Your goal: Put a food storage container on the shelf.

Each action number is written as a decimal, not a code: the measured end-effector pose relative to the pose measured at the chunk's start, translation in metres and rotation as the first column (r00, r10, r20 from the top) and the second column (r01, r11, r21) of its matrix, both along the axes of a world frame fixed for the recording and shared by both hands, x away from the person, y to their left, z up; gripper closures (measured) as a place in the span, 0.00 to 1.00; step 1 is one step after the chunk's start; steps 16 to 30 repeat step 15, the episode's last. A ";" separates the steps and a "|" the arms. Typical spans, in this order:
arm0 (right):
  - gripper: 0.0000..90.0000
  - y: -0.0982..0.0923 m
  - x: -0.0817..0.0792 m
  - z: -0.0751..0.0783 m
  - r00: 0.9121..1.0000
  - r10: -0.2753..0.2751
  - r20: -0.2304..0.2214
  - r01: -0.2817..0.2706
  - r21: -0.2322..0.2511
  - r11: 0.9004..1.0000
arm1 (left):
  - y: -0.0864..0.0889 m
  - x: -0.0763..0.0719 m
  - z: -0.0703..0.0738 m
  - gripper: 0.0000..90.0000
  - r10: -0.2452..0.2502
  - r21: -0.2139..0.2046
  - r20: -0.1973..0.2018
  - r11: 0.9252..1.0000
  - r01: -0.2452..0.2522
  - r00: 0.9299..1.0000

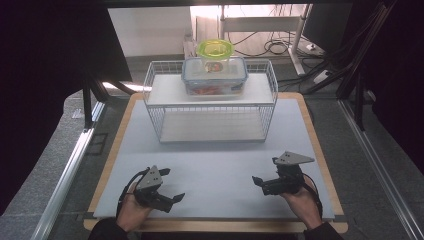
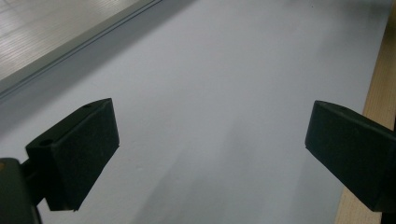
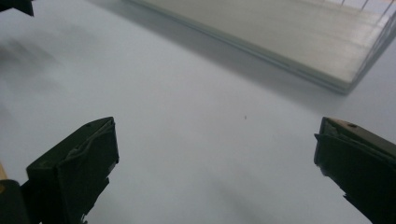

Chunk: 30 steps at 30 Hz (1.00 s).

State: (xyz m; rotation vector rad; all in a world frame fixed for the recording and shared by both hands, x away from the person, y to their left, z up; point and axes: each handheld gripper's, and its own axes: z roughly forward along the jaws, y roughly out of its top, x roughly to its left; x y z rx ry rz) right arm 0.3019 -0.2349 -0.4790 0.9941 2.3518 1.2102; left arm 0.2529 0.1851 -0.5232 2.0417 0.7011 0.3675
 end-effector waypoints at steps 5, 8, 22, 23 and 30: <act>0.00 -0.007 -0.005 -0.012 0.999 -0.019 -0.026 0.018 -0.034 0.999 | 0.000 0.001 -0.001 0.03 0.000 0.002 -0.006 1.000 0.000 1.000; 0.01 -0.009 -0.006 -0.020 0.999 -0.028 -0.036 0.025 -0.081 0.996 | -0.001 0.001 -0.002 0.03 -0.001 0.011 -0.015 1.000 0.002 1.000; 0.01 -0.012 -0.003 -0.026 0.998 -0.044 -0.054 0.039 -0.103 0.994 | 0.000 0.003 -0.003 0.03 0.004 0.011 -0.021 1.000 -0.004 1.000; 0.01 -0.012 -0.003 -0.026 0.998 -0.044 -0.054 0.039 -0.103 0.994 | 0.000 0.003 -0.003 0.03 0.004 0.011 -0.021 1.000 -0.004 1.000; 0.01 -0.012 -0.003 -0.026 0.998 -0.044 -0.054 0.039 -0.103 0.994 | 0.000 0.003 -0.003 0.03 0.004 0.011 -0.021 1.000 -0.004 1.000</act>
